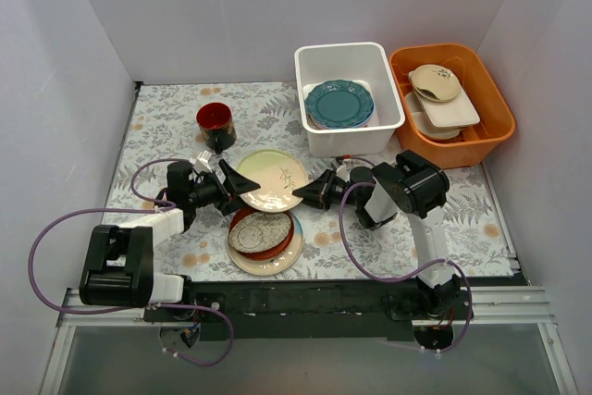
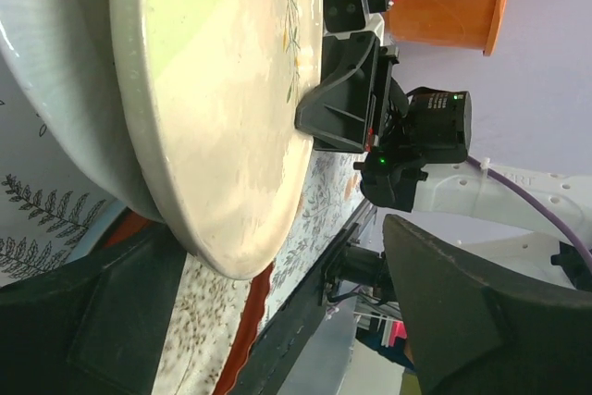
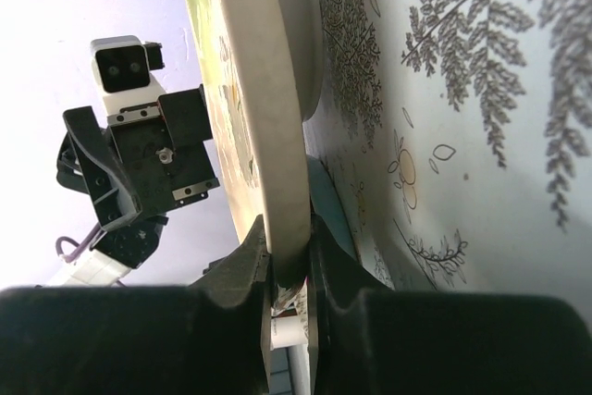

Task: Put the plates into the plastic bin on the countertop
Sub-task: Place the plate in the plastic bin.

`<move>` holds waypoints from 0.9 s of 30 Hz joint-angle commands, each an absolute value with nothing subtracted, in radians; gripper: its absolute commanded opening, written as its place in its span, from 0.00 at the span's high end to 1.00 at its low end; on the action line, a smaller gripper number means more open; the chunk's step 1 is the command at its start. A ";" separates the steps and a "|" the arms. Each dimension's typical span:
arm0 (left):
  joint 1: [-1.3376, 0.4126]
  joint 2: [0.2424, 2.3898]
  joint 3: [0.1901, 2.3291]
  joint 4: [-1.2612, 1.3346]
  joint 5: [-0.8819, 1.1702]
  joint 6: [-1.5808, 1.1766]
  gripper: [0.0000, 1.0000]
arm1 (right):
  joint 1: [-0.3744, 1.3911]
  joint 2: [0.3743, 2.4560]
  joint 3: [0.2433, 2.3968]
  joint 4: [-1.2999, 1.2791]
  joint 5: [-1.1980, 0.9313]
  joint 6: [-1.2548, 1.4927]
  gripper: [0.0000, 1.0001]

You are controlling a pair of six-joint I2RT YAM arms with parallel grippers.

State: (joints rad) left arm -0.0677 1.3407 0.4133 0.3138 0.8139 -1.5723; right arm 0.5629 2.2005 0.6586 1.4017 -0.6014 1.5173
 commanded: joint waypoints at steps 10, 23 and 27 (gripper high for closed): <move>-0.069 1.298 0.459 0.275 0.808 -1.503 0.03 | 0.566 2.037 0.624 1.395 -0.595 1.330 0.99; -0.069 1.295 0.460 0.235 0.762 -1.482 0.02 | 0.568 1.884 0.609 1.203 -0.566 1.183 0.99; -0.071 1.289 0.465 0.212 0.741 -1.467 0.02 | 0.568 1.832 0.600 1.163 -0.558 1.151 0.99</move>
State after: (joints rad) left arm -0.0677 1.3312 0.4259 0.2253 0.7822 -1.5036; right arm 0.5632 1.9335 0.5938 1.0840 -0.5446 1.2037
